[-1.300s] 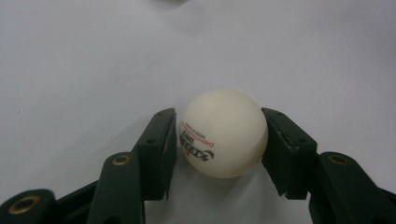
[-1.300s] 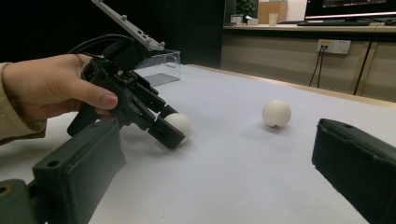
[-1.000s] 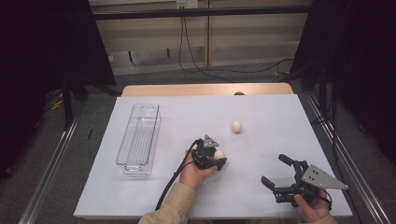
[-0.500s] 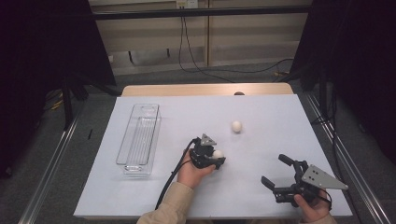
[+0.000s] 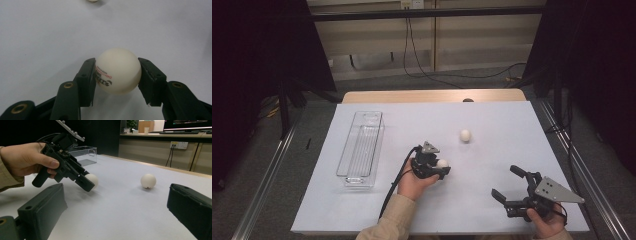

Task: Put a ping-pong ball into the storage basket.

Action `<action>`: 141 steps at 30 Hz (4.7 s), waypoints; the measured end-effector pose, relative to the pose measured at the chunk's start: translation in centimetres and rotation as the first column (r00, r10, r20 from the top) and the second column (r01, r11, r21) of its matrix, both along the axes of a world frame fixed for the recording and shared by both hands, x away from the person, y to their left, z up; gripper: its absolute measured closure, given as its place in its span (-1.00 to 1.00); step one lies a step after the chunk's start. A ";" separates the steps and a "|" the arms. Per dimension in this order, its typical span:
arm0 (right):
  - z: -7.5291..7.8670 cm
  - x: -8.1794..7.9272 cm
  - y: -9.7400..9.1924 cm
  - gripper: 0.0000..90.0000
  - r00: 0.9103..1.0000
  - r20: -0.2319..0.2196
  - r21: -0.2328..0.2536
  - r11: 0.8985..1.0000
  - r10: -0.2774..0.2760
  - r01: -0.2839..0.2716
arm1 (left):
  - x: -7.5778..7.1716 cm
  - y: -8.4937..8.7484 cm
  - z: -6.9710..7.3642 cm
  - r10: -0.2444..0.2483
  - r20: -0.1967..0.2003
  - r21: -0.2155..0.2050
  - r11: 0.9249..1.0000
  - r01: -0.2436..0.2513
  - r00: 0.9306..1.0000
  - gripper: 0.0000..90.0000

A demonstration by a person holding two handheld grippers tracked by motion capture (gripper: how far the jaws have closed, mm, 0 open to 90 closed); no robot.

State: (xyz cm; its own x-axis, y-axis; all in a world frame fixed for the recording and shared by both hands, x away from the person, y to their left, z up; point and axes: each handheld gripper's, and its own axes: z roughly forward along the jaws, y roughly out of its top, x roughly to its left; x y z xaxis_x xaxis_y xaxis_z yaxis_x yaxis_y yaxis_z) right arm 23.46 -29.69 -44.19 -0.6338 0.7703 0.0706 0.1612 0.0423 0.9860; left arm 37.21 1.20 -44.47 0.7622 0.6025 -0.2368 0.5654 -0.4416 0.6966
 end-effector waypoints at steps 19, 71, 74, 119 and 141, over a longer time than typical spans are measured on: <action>0.0 0.0 0.0 -0.97 1.000 -0.001 0.001 1.000 0.004 -0.004 | 0.2 0.9 0.5 0.009 -0.022 -0.006 1.000 -0.010 1.000 0.14; 0.0 0.0 0.1 -0.97 1.000 0.000 0.002 1.000 0.007 -0.007 | 0.8 3.5 3.3 0.040 -0.007 -0.008 0.999 -0.040 0.999 0.14; 0.0 0.0 0.1 -0.97 1.000 0.001 0.002 1.000 0.006 -0.006 | 0.9 3.7 3.4 0.046 -0.013 -0.010 0.999 -0.046 0.999 0.14; 0.1 0.0 0.1 -0.97 1.000 0.001 0.003 1.000 0.009 -0.009 | 1.3 6.4 4.9 0.093 0.008 0.006 0.996 -0.093 0.996 0.14; 0.1 0.0 0.1 -0.97 1.000 0.004 0.005 1.000 0.010 -0.010 | 1.4 8.2 5.8 0.134 0.023 -0.005 0.991 -0.134 0.991 0.14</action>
State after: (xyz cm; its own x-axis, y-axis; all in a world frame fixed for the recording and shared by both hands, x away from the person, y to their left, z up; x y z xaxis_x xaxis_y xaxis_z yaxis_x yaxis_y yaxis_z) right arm 23.42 -29.56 -44.07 -0.6416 0.7637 0.0717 0.1565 0.0389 0.9869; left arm 38.65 9.43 -38.63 0.6800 0.6987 -0.2225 0.6032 -0.3605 0.7115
